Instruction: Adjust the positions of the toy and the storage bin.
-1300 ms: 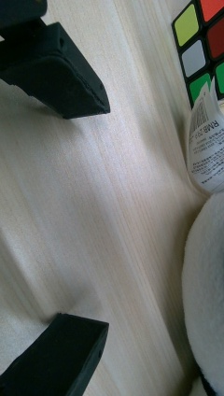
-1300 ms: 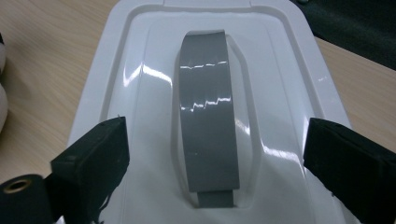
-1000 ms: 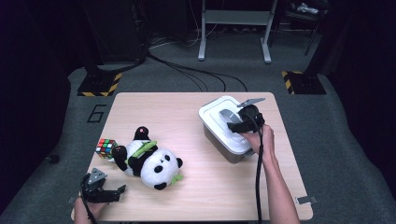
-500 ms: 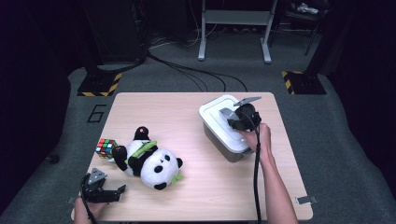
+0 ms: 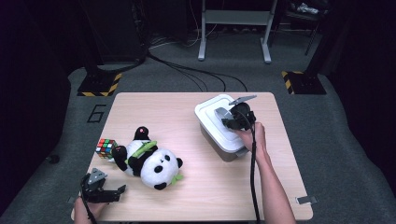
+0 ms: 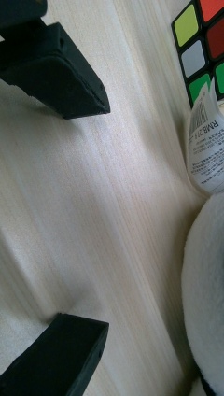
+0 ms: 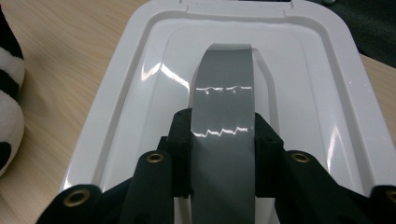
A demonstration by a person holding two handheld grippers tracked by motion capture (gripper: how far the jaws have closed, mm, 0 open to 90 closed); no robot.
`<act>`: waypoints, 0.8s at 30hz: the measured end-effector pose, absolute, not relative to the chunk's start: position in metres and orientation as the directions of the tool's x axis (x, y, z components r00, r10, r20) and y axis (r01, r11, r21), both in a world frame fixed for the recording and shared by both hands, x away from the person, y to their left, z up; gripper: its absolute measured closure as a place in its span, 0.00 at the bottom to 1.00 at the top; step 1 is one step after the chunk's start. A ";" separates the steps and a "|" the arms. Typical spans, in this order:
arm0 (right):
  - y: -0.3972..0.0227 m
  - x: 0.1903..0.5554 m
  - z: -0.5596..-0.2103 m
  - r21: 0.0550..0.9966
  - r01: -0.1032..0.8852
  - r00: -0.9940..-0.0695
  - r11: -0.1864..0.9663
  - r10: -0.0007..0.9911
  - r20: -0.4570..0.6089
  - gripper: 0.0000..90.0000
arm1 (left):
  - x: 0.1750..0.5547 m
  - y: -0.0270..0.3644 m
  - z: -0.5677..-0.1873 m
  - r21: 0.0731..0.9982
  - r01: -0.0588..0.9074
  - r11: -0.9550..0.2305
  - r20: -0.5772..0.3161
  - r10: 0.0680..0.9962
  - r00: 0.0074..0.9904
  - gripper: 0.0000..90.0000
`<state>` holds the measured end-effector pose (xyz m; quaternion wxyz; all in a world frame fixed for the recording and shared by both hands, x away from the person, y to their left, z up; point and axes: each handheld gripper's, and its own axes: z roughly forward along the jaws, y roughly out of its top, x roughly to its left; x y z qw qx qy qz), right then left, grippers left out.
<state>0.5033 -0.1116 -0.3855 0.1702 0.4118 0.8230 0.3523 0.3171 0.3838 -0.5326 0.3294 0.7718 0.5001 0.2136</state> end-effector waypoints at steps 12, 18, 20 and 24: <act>-0.086 0.506 -0.386 0.718 0.541 -0.652 0.438 0.758 0.028 0.74 | 0.317 0.384 -0.533 0.721 0.633 -0.282 -0.001 0.913 0.409 0.00; -0.069 0.506 -0.386 0.719 0.526 -0.680 0.454 0.733 0.035 0.74 | 0.317 0.384 -0.533 0.721 0.633 -0.282 -0.002 0.913 0.408 0.00; -0.064 0.506 -0.386 0.720 0.520 -0.689 0.460 0.724 0.035 0.74 | 0.317 0.384 -0.533 0.721 0.633 -0.282 -0.001 0.913 0.408 0.00; -0.052 0.505 -0.387 0.722 0.513 -0.703 0.464 0.710 0.043 0.74 | 0.317 0.384 -0.533 0.723 0.631 -0.282 0.000 0.913 0.408 0.00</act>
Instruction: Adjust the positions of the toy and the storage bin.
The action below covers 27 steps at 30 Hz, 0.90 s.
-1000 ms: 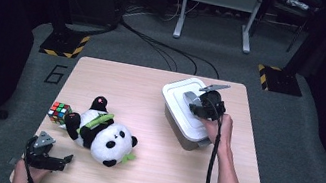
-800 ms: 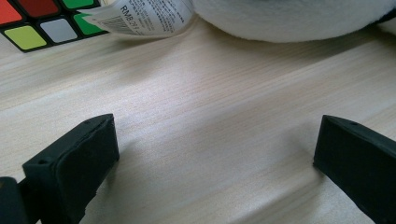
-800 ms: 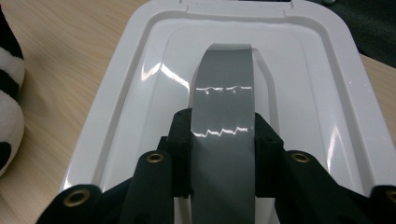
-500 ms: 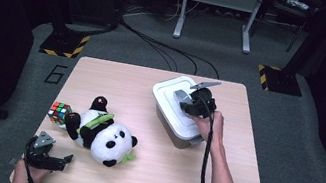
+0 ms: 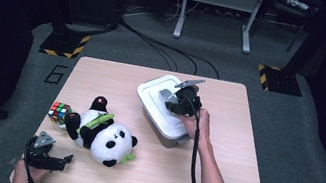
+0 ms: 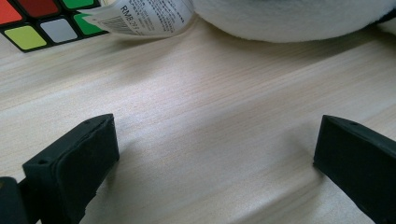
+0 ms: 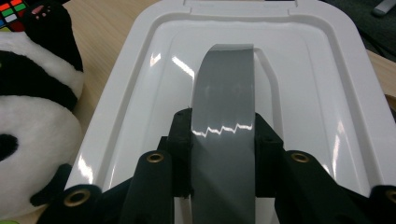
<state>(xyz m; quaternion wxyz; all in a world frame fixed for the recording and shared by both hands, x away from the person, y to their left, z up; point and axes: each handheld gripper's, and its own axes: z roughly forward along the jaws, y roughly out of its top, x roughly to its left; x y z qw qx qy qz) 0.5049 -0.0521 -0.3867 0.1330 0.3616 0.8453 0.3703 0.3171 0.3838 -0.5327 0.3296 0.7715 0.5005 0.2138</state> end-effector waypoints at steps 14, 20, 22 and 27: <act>-0.019 0.503 -0.388 0.722 0.499 -0.740 0.479 0.670 0.066 0.74 | 0.317 0.384 -0.532 0.720 0.634 -0.283 0.001 0.913 0.407 0.00; -0.009 0.502 -0.387 0.721 0.489 -0.752 0.490 0.656 0.064 0.74 | 0.317 0.384 -0.532 0.722 0.633 -0.281 0.000 0.914 0.405 0.00; -0.007 0.502 -0.388 0.721 0.491 -0.753 0.488 0.655 0.069 0.74 | 0.317 0.384 -0.532 0.721 0.633 -0.281 0.000 0.914 0.405 0.00; -0.001 0.502 -0.388 0.719 0.498 -0.751 0.485 0.655 0.079 0.74 | 0.317 0.384 -0.533 0.725 0.632 -0.274 -0.005 0.916 0.401 0.00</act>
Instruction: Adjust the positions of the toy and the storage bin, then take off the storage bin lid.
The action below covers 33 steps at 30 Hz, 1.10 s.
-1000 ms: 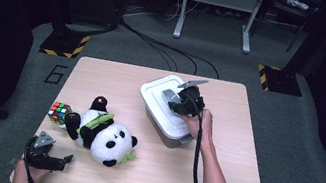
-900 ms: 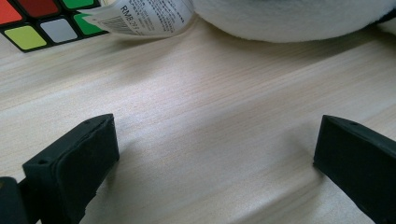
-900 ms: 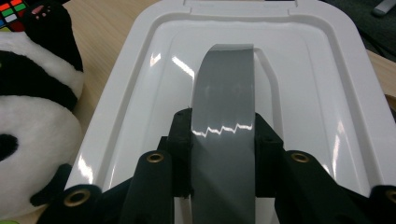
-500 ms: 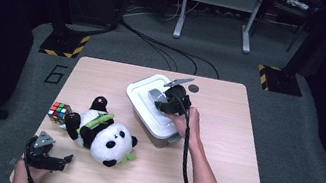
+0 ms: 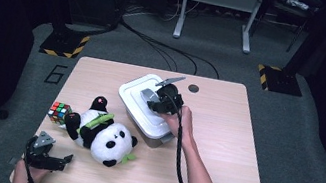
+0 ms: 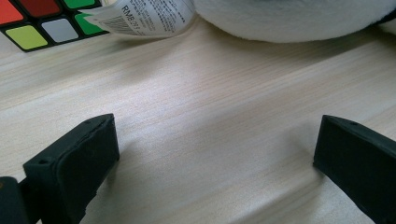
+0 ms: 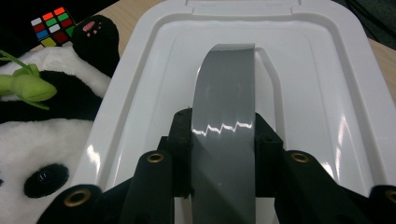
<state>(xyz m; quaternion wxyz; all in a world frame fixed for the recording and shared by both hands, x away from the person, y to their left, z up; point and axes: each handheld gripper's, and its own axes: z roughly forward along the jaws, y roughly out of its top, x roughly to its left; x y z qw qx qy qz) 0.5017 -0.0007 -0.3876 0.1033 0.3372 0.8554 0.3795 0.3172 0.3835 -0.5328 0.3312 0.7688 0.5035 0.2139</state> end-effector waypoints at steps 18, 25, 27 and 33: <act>0.006 0.497 -0.386 0.714 0.488 -0.744 0.502 0.667 0.040 0.74 | 0.317 0.383 -0.533 0.725 0.633 -0.271 -0.006 0.917 0.400 0.00; 0.004 0.495 -0.379 0.725 0.480 -0.734 0.493 0.679 0.024 0.74 | 0.317 0.384 -0.532 0.720 0.634 -0.281 -0.001 0.914 0.406 0.00; 0.004 0.494 -0.376 0.735 0.473 -0.730 0.486 0.684 0.017 0.74 | 0.317 0.384 -0.532 0.721 0.634 -0.280 -0.001 0.914 0.405 0.00; -0.003 0.490 -0.366 0.750 0.462 -0.722 0.473 0.692 0.008 0.74 | 0.317 0.384 -0.532 0.720 0.634 -0.281 -0.001 0.914 0.406 0.00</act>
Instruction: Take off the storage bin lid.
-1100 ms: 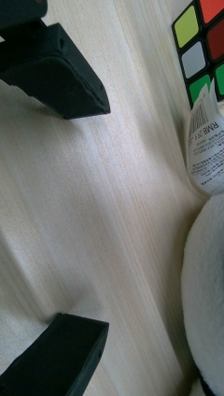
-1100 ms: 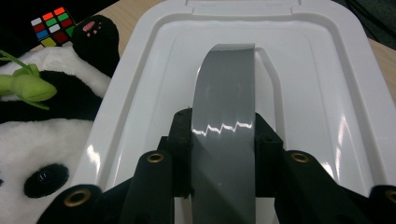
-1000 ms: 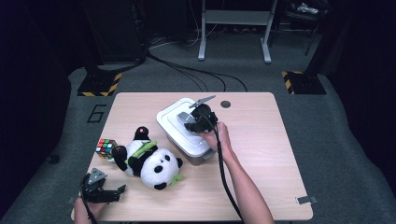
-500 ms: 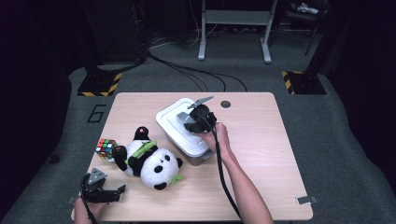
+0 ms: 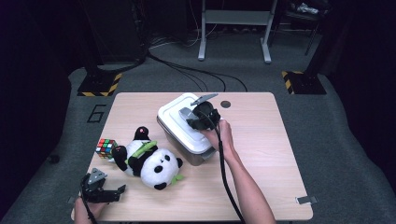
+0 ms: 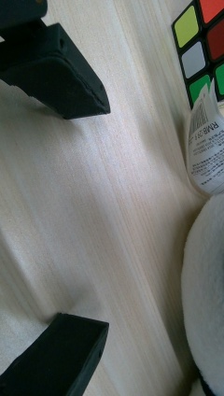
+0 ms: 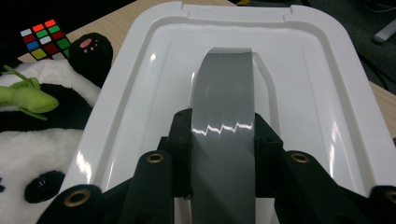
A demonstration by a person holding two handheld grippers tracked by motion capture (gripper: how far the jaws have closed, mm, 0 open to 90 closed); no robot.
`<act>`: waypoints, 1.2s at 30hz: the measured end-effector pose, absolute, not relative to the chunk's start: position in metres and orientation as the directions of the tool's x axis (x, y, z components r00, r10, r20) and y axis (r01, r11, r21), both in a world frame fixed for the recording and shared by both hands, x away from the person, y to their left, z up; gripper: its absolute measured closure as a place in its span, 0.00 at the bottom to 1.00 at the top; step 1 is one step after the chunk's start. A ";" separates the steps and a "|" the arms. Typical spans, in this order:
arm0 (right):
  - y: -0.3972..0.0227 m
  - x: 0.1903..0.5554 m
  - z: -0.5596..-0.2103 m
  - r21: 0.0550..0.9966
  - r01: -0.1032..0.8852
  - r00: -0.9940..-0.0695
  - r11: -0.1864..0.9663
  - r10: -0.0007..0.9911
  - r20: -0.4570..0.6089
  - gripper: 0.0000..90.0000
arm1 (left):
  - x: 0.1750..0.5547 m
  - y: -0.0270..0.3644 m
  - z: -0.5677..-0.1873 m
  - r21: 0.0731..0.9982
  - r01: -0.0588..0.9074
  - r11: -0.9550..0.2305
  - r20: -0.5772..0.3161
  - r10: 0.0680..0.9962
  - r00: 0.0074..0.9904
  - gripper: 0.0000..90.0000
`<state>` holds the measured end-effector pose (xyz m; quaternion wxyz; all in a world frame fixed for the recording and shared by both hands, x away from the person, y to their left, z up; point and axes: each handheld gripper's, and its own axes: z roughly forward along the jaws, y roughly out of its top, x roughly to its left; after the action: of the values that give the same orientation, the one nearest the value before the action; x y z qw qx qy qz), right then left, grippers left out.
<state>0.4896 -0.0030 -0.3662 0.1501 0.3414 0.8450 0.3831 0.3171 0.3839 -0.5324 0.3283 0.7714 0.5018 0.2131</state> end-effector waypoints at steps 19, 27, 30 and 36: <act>-0.034 0.478 -0.339 0.787 0.424 -0.696 0.449 0.717 -0.035 0.74 | 0.317 0.384 -0.532 0.721 0.633 -0.280 0.000 0.914 0.405 0.00; -0.052 0.477 -0.333 0.793 0.437 -0.661 0.425 0.749 -0.037 0.74 | 0.317 0.384 -0.532 0.714 0.638 -0.289 0.001 0.911 0.412 0.00; -0.060 0.477 -0.331 0.794 0.430 -0.658 0.430 0.751 -0.050 0.74 | 0.317 0.384 -0.532 0.715 0.637 -0.287 -0.001 0.912 0.411 0.00; -0.077 0.475 -0.328 0.799 0.437 -0.629 0.413 0.776 -0.057 0.74 | 0.317 0.384 -0.532 0.722 0.633 -0.279 -0.001 0.915 0.404 0.00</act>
<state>0.4746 -0.0770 -0.3284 0.2153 0.3733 0.8123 0.3929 0.3172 0.3838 -0.5325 0.3292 0.7706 0.5022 0.2136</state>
